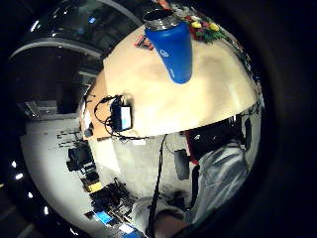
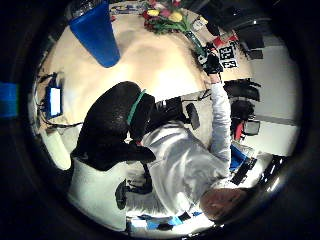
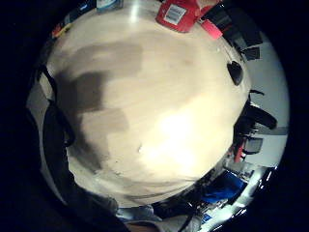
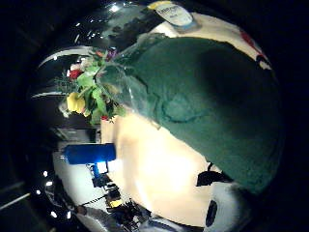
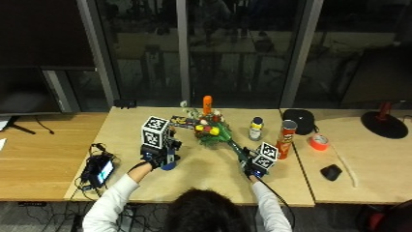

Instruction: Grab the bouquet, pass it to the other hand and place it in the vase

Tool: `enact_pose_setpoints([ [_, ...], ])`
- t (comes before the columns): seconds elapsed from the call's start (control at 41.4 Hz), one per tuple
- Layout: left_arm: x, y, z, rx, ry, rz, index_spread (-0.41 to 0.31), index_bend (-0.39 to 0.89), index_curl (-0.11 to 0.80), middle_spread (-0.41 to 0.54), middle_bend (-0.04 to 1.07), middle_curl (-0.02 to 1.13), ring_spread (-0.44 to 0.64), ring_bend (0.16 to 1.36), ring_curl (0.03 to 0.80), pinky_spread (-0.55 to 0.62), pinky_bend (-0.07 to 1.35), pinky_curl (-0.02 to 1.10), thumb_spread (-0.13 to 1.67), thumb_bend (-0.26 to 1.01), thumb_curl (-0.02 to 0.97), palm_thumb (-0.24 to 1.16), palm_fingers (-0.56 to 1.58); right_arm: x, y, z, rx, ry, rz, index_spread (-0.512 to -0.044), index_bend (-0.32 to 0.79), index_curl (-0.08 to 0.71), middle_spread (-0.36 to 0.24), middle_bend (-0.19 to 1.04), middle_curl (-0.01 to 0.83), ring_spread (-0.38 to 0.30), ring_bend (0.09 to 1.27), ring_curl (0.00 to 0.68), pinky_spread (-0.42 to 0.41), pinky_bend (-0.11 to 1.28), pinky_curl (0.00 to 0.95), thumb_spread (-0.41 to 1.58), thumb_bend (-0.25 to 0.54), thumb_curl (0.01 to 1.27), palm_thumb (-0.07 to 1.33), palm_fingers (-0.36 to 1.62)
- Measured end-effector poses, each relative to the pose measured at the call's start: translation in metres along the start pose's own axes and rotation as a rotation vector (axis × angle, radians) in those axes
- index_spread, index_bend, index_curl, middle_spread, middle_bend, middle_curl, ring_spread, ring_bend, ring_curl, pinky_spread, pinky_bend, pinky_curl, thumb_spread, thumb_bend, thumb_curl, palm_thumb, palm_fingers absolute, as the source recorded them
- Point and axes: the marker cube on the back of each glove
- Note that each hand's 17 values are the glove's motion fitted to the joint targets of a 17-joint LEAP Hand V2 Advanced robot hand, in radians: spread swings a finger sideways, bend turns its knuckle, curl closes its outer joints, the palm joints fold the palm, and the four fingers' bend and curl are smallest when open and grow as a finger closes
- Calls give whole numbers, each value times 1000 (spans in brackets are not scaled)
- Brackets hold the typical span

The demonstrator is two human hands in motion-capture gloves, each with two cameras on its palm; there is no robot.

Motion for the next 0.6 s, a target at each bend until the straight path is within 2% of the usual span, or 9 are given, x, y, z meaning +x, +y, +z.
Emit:
enact_pose_setpoints([
  [0.121,6,-9,-8,18,69,29,88,124,169,378,188,300,471,600,234,424,415,329,1094,-17,299,289,-45,-16,-4,-29,86,-169,-24,-255,362,412,-194,636,577,-216,865,497,-266,652,429,983,12,433,919,1495],
  [0.193,12,-16,-17,59,132,53,88,133,176,372,187,301,464,602,236,422,410,328,1100,-18,299,293,-36,-27,-8,-45,43,-277,28,-250,395,439,-193,682,595,-211,881,506,-262,662,439,996,12,440,944,1482],
  [0.242,16,-23,-24,97,185,66,88,135,181,368,185,300,459,609,239,420,410,329,1102,-14,300,305,-22,-37,-19,-49,28,-389,25,-243,394,452,-192,700,602,-209,897,511,-258,680,448,973,34,465,1003,1462],
  [0.362,26,-39,-44,162,319,95,90,144,195,331,202,306,429,623,241,395,406,326,1120,-5,307,350,64,-68,-35,-75,89,-622,-55,-238,397,480,-185,736,617,-206,931,524,-253,706,465,910,13,498,1026,1430],
  [0.459,37,-60,-67,248,507,124,97,151,208,296,235,321,391,619,243,362,393,323,1129,-3,316,391,151,-105,-31,-106,124,-809,-105,-237,392,498,-179,748,621,-204,951,531,-251,724,476,842,-11,529,1031,1408],
  [0.604,51,-90,-92,367,878,126,122,87,194,264,254,341,358,642,261,328,416,340,1108,-31,317,378,137,-152,-16,-128,157,-1005,-174,-238,382,521,-175,767,629,-195,967,537,-243,748,489,764,-16,570,1046,1394],
])
